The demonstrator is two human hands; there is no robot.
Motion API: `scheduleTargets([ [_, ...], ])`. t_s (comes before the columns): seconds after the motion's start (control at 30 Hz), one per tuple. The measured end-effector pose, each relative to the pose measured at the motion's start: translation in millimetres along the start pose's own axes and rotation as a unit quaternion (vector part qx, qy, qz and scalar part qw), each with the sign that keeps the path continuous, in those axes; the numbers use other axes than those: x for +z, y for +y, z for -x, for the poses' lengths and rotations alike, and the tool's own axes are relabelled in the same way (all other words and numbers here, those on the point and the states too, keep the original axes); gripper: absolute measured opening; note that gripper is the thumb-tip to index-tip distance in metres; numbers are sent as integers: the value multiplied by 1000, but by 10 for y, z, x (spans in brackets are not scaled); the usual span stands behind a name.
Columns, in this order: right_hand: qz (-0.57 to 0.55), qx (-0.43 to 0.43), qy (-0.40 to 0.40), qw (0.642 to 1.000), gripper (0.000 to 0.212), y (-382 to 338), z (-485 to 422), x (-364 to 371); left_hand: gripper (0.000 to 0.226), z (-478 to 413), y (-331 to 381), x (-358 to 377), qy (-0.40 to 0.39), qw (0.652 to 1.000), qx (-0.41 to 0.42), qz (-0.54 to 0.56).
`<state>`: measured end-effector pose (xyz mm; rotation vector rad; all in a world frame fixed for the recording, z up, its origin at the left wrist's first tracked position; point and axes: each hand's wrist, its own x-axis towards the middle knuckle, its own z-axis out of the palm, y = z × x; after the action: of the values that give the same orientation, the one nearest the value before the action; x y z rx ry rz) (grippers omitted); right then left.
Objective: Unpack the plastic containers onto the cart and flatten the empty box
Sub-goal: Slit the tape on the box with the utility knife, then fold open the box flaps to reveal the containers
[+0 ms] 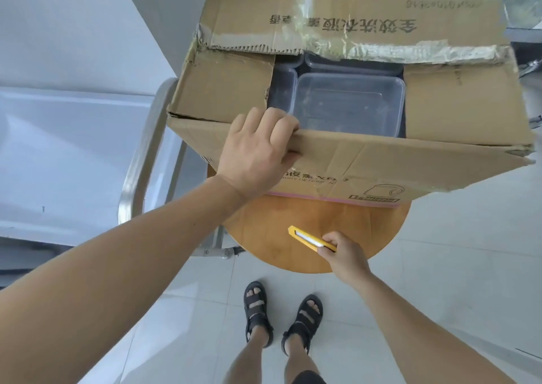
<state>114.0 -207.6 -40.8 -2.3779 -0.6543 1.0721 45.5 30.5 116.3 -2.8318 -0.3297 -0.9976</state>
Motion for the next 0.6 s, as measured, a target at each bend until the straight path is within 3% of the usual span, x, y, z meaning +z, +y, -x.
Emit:
scheduleTargets([
  [0.23, 16, -17, 6, 1000, 26, 16, -652, 315, 40, 99, -53, 108, 46, 999, 22, -13],
  [0.6, 203, -44, 107, 972, 35, 62, -847, 531, 37, 108, -105, 159, 60, 998, 33, -3],
])
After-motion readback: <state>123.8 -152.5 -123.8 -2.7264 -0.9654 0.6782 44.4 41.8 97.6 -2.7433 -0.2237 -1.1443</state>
